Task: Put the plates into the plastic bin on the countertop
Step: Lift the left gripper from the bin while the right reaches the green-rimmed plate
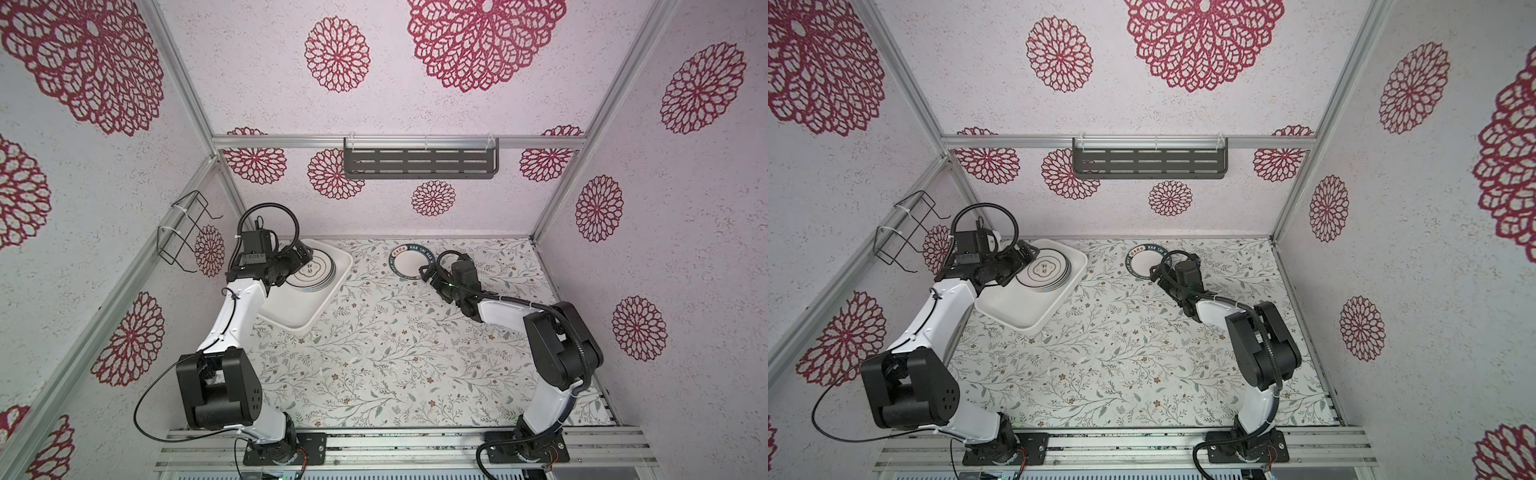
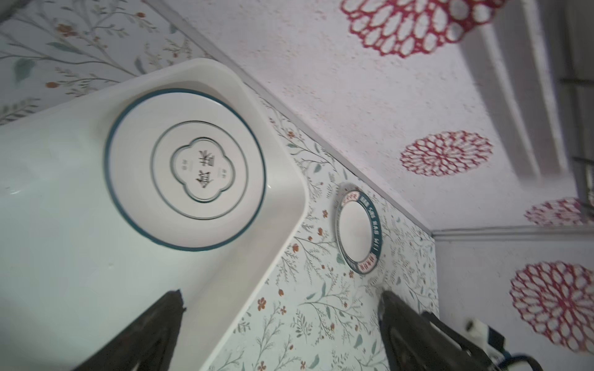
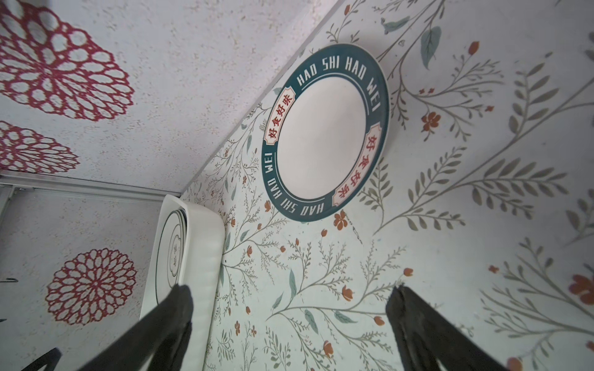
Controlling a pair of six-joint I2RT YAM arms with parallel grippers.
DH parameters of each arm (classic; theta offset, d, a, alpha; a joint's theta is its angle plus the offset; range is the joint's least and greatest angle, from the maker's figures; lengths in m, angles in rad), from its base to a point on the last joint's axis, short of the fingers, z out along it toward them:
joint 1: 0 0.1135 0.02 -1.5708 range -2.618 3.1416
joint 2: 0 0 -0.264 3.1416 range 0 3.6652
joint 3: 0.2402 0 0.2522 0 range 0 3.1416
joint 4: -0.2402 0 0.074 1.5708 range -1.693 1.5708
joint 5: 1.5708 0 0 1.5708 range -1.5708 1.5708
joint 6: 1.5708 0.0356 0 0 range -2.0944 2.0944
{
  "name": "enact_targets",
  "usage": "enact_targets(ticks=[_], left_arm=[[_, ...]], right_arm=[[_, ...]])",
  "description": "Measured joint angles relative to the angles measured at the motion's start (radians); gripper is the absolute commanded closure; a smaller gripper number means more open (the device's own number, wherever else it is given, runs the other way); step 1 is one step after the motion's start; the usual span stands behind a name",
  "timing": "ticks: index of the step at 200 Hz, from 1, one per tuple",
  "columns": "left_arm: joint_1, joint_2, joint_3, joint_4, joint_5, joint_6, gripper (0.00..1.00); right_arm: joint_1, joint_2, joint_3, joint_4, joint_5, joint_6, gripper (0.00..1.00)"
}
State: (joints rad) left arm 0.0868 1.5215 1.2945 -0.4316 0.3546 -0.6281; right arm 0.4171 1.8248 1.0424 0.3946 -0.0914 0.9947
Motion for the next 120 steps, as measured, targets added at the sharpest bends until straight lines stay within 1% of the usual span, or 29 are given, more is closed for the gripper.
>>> enact_targets(ticks=[16,38,51,83,100,120], left_arm=[[-0.043,-0.032,-0.019,0.026,0.056,0.047,0.03],[-0.103,-0.055,-0.034,0.046,0.107,0.092,0.03],[-0.139,-0.06,-0.044,0.054,0.124,0.109,0.03],[-0.221,-0.06,-0.05,0.053,0.142,0.143,0.03],[-0.243,-0.06,-0.05,0.053,0.151,0.151,0.03],[-0.246,-0.06,-0.05,0.053,0.154,0.154,0.03]], right_arm=[[0.0,0.049,0.033,0.001,0.011,0.011,0.02],[-0.001,0.114,0.077,0.005,0.019,0.033,0.03],[-0.002,0.153,0.103,0.008,0.021,0.048,0.04],[-0.005,0.231,0.143,0.028,0.044,0.088,0.11],[-0.006,0.257,0.144,0.061,0.062,0.11,0.16],[-0.008,0.276,0.148,0.102,0.084,0.134,0.19]])
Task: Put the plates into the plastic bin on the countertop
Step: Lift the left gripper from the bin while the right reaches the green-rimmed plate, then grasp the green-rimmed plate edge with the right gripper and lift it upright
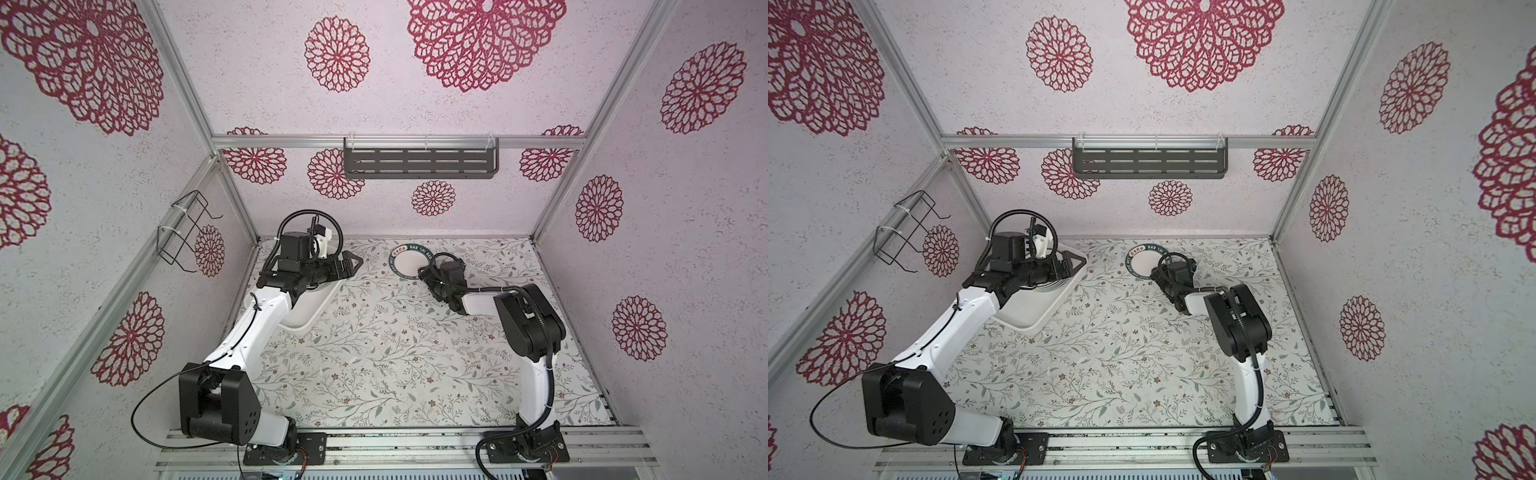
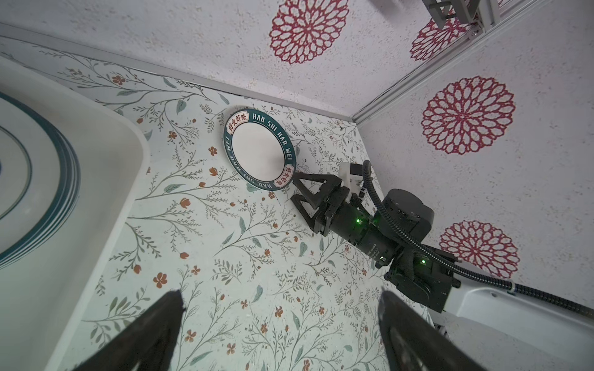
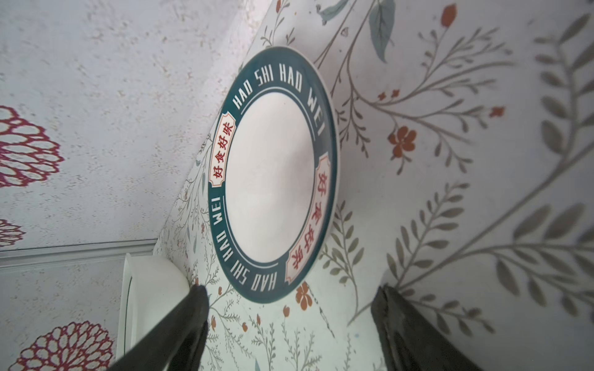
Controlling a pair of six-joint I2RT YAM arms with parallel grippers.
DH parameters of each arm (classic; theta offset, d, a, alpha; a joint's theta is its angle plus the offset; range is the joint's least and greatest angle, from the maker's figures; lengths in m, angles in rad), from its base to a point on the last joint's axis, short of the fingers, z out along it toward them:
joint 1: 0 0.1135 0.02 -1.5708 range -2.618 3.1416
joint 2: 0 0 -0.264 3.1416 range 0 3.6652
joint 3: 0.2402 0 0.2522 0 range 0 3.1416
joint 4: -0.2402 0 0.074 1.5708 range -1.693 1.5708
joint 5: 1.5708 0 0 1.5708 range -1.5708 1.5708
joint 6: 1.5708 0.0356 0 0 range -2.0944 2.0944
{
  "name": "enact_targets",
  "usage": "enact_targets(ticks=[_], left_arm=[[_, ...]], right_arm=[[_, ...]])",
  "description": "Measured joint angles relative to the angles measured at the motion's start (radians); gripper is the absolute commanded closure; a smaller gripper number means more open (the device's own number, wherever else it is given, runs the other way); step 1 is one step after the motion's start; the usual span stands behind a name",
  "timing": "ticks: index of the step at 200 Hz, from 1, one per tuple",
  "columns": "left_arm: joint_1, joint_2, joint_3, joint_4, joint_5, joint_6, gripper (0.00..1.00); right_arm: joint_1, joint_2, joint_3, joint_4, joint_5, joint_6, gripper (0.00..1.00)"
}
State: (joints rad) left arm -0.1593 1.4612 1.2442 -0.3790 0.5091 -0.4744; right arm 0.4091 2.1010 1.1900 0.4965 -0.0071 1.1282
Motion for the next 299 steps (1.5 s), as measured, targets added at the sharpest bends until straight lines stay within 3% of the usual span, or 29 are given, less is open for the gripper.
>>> enact_targets(ticks=[113,222,244,299], left_arm=[[-0.056,0.0,0.0,0.0,0.02,0.003,0.03],[-0.059,0.0,0.0,0.001,0.029,0.003,0.03],[-0.059,0.0,0.0,0.001,0.029,0.003,0.03],[-0.059,0.0,0.0,0.0,0.022,0.003,0.03]], right_arm=[[-0.003,0.138,0.145,0.04,0.076,0.124,0.45],[-0.004,0.162,0.178,-0.046,0.108,0.243,0.95],[-0.004,0.163,0.177,-0.037,0.106,0.246,1.0],[-0.004,0.164,0.159,-0.003,0.104,0.253,1.0]])
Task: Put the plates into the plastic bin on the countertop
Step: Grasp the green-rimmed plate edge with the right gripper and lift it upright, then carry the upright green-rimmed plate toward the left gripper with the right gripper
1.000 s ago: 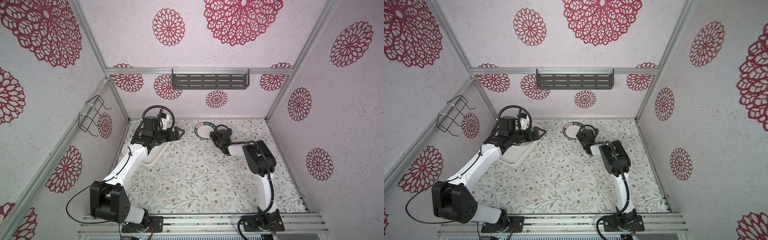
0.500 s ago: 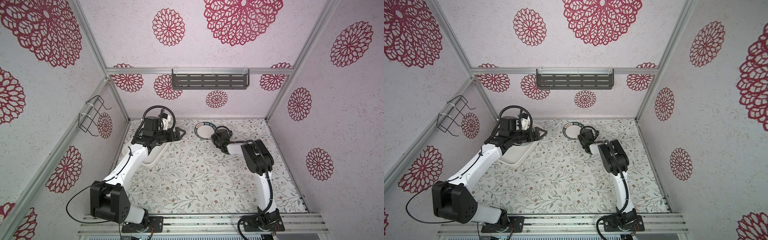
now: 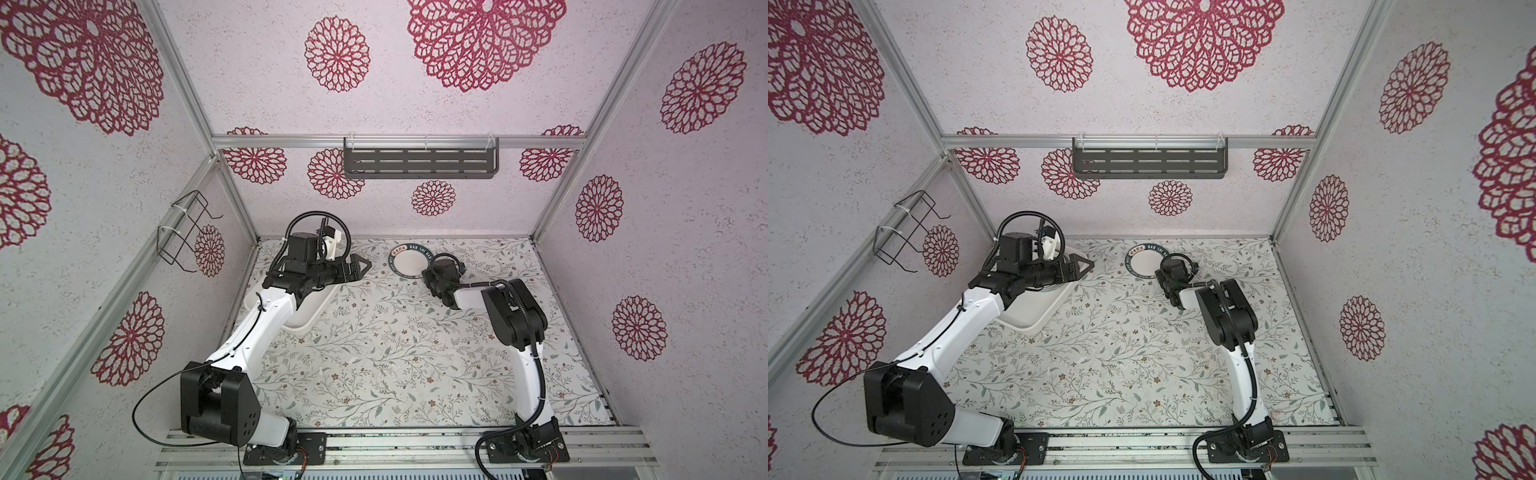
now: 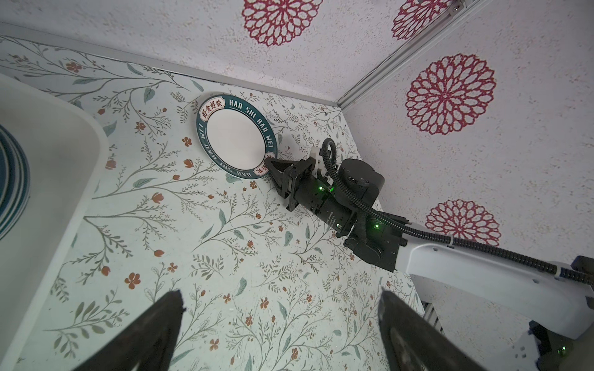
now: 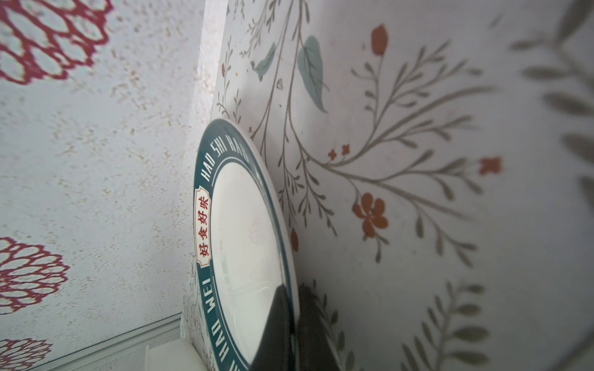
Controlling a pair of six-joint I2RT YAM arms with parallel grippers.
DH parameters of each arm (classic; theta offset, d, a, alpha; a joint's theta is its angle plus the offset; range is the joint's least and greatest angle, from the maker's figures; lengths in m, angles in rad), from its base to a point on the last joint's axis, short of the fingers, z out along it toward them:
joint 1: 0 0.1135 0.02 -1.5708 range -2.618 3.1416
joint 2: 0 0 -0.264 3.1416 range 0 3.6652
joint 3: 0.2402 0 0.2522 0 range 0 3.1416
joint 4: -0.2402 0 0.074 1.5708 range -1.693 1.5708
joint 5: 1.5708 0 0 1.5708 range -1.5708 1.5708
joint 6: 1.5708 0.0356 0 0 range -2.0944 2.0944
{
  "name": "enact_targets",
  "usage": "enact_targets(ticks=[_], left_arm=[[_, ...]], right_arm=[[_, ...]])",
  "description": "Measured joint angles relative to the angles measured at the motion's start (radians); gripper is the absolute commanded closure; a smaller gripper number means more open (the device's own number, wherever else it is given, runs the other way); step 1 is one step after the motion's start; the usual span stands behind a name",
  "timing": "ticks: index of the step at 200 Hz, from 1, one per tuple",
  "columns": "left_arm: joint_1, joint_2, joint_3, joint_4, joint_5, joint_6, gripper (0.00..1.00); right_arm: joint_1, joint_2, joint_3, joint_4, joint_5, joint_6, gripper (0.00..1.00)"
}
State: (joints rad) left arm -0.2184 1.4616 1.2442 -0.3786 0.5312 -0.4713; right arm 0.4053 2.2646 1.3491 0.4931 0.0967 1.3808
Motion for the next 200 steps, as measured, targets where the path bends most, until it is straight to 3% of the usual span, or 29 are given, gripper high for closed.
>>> enact_targets(ticks=[71,200], left_arm=[[0.003,0.007,0.0,-0.003,-0.059,-0.005,0.03],[0.135,0.065,0.002,-0.031,-0.094,-0.076,0.03]], right_arm=[[0.0,-0.085,-0.084,-0.01,-0.023,-0.099,1.0],[0.001,-0.576,-0.253,-0.221,-0.169,-0.361,1.0]])
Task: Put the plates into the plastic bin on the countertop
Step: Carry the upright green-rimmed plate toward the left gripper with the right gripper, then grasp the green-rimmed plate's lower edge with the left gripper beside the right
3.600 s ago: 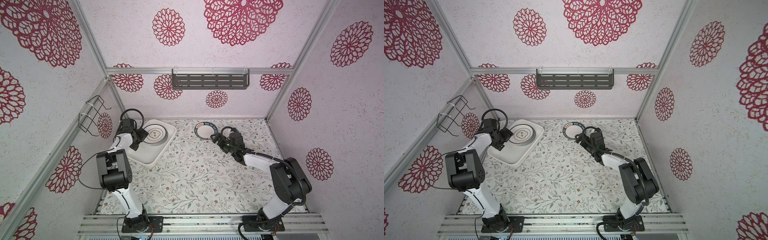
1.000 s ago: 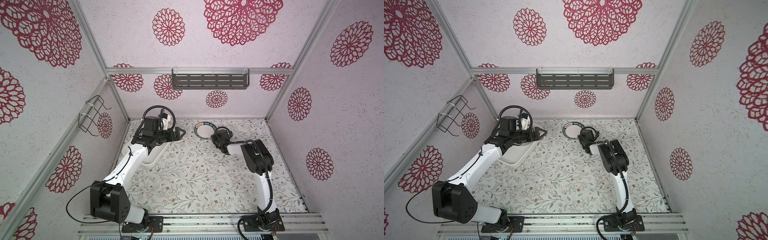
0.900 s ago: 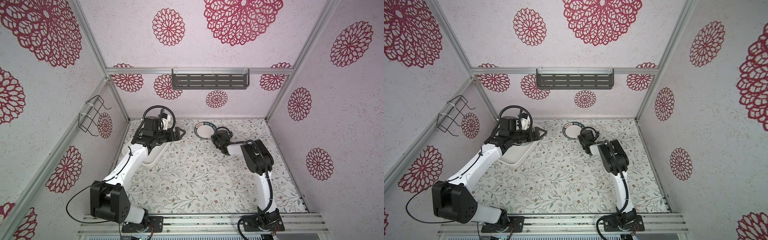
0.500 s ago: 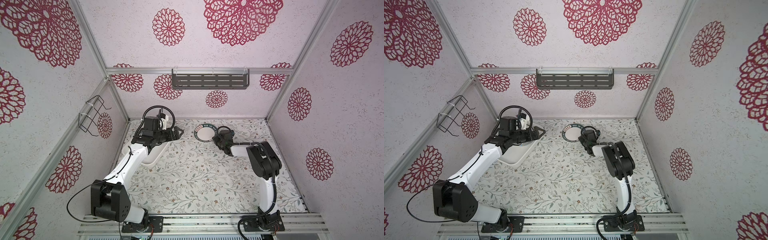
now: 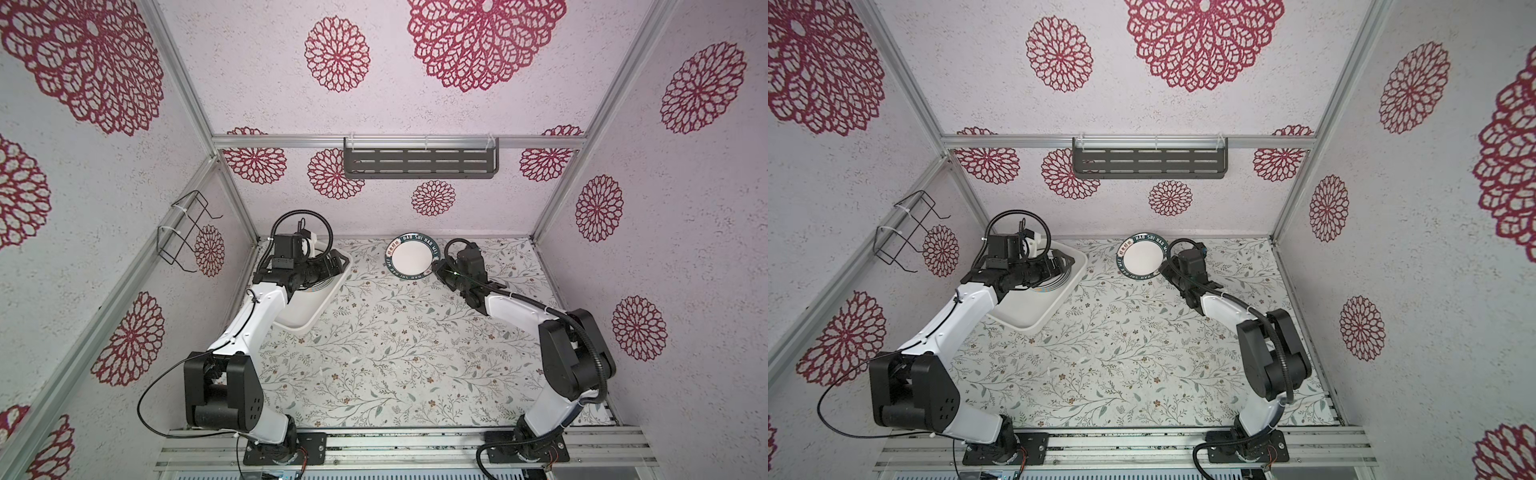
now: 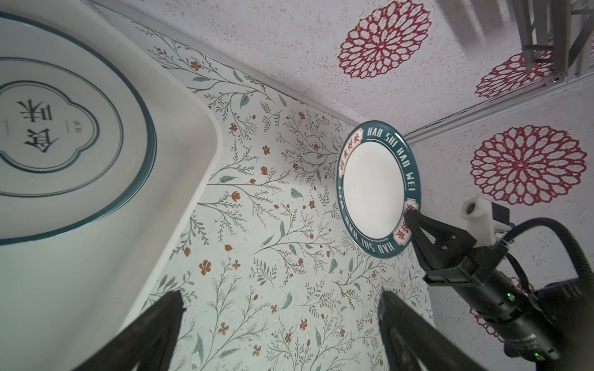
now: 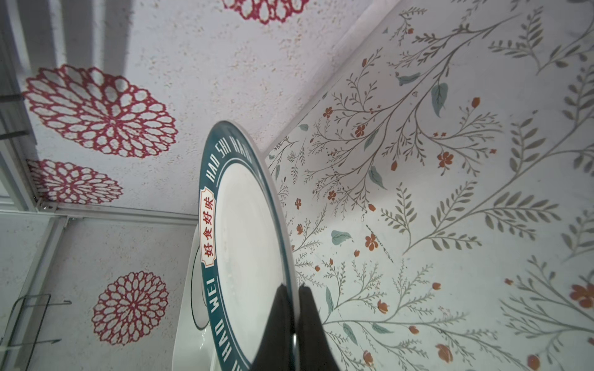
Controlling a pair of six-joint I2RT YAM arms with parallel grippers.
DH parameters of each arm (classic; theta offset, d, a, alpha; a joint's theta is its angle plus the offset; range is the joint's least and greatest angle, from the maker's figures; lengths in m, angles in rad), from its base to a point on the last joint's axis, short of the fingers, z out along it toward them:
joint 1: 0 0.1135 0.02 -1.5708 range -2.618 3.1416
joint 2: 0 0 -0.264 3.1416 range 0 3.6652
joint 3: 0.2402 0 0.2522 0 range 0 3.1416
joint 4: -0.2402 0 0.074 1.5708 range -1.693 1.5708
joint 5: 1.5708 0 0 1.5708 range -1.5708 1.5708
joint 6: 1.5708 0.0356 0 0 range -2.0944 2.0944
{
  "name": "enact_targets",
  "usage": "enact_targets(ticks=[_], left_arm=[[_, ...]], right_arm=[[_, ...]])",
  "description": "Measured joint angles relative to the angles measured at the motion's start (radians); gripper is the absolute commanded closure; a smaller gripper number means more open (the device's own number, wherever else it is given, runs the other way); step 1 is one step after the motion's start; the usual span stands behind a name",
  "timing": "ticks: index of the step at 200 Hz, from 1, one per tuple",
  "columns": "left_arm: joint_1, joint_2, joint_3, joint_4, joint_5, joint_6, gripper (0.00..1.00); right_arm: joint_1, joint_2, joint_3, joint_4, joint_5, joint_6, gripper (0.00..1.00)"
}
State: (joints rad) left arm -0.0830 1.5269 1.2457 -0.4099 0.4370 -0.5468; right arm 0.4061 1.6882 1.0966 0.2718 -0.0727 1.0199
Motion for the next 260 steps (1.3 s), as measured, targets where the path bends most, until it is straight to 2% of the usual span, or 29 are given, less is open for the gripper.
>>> enact_targets(ticks=[50,111,157,189,214,260], left_arm=[[0.003,0.035,0.01,0.002,0.078,-0.002,0.03],[0.003,0.053,0.013,0.006,0.163,-0.006,0.03],[0.003,0.08,0.016,0.017,0.207,-0.022,0.0],[0.003,0.089,0.016,0.018,0.214,-0.027,0.03],[0.003,0.089,0.016,0.023,0.214,-0.031,0.12],[0.003,0.089,0.016,0.032,0.224,-0.042,0.49]], right_arm=[[0.0,-0.109,-0.034,-0.069,-0.026,-0.07,1.0],[0.016,-0.11,-0.027,-0.07,-0.076,-0.128,1.0],[0.059,-0.1,0.011,-0.051,-0.157,-0.129,1.0],[0.096,-0.062,0.047,0.004,-0.216,-0.126,1.0],[0.119,-0.024,0.059,0.044,-0.254,-0.11,1.0],[0.138,0.018,0.059,0.079,-0.293,-0.087,1.0]])
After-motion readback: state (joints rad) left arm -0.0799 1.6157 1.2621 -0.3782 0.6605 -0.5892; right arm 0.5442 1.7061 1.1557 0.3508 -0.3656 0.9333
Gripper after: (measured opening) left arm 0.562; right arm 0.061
